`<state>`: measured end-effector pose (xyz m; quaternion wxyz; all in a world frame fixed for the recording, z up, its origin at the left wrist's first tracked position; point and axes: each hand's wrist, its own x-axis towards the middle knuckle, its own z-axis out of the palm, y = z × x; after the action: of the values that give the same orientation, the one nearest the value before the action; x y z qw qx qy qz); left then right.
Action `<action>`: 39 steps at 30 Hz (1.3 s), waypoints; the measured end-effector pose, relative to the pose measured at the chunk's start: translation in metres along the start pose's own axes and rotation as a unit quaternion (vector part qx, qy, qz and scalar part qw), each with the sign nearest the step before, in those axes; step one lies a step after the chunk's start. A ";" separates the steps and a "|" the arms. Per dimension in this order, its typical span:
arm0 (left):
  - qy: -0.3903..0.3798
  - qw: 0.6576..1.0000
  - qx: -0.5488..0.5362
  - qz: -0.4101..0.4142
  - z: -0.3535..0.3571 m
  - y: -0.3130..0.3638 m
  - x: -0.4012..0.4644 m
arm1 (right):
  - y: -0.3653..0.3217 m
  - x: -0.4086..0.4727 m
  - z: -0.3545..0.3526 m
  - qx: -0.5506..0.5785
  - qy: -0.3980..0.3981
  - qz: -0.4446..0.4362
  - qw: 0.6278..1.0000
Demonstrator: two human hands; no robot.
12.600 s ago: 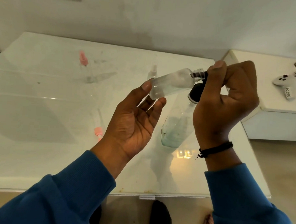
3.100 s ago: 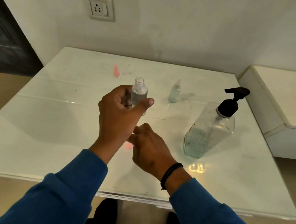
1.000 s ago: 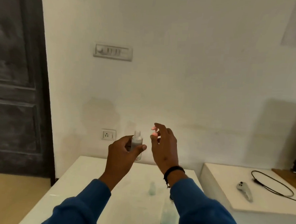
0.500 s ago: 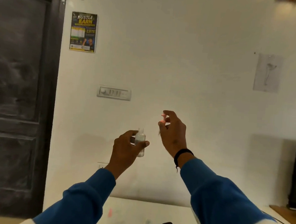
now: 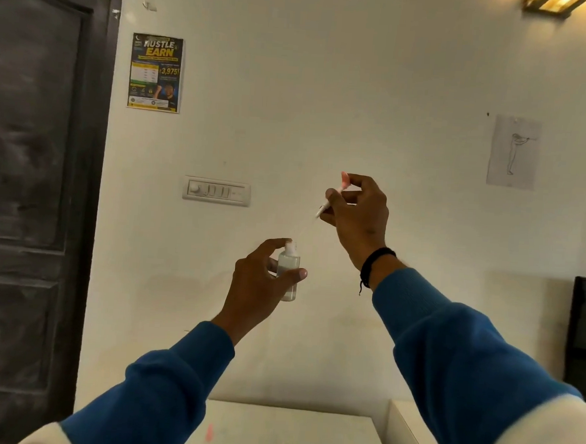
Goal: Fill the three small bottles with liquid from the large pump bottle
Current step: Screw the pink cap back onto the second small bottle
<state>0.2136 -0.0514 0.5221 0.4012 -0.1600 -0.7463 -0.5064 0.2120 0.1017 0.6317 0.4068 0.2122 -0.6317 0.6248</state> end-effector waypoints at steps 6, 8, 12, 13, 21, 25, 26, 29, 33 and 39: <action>-0.006 1.000 0.007 0.014 0.000 0.009 0.000 | 0.001 -0.003 0.005 -0.004 -0.004 -0.010 1.000; -0.007 1.000 0.010 0.020 -0.001 0.010 0.000 | 0.001 -0.004 0.007 -0.009 -0.009 -0.014 1.000; -0.014 1.000 0.011 0.016 -0.004 0.009 0.001 | 0.000 -0.003 0.010 -0.020 -0.015 -0.019 0.999; -0.015 1.000 0.014 0.017 -0.004 0.009 0.001 | 0.000 -0.002 0.010 -0.022 -0.017 -0.018 0.999; -0.014 1.000 0.012 0.012 -0.005 0.008 0.000 | -0.002 -0.003 0.011 -0.035 -0.036 -0.020 0.999; -0.018 1.000 0.011 0.009 -0.005 0.007 -0.002 | -0.001 -0.003 0.011 -0.050 -0.039 -0.025 0.998; -0.019 1.000 0.010 0.009 -0.005 0.007 -0.002 | -0.001 -0.003 0.011 -0.056 -0.037 -0.029 0.997; -0.016 1.000 0.007 0.009 -0.004 0.007 -0.002 | -0.001 -0.002 0.010 -0.076 -0.025 -0.046 0.996; -0.014 1.000 0.012 0.015 -0.004 0.007 -0.002 | -0.001 -0.002 0.009 -0.076 -0.037 -0.031 0.996; -0.020 1.000 0.009 0.014 -0.004 0.002 -0.004 | -0.001 -0.003 0.010 -0.082 -0.046 -0.023 0.995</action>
<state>0.2188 -0.0531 0.5213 0.3948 -0.1763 -0.7563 -0.4909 0.2118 0.0915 0.6308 0.4077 0.2209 -0.6939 0.5510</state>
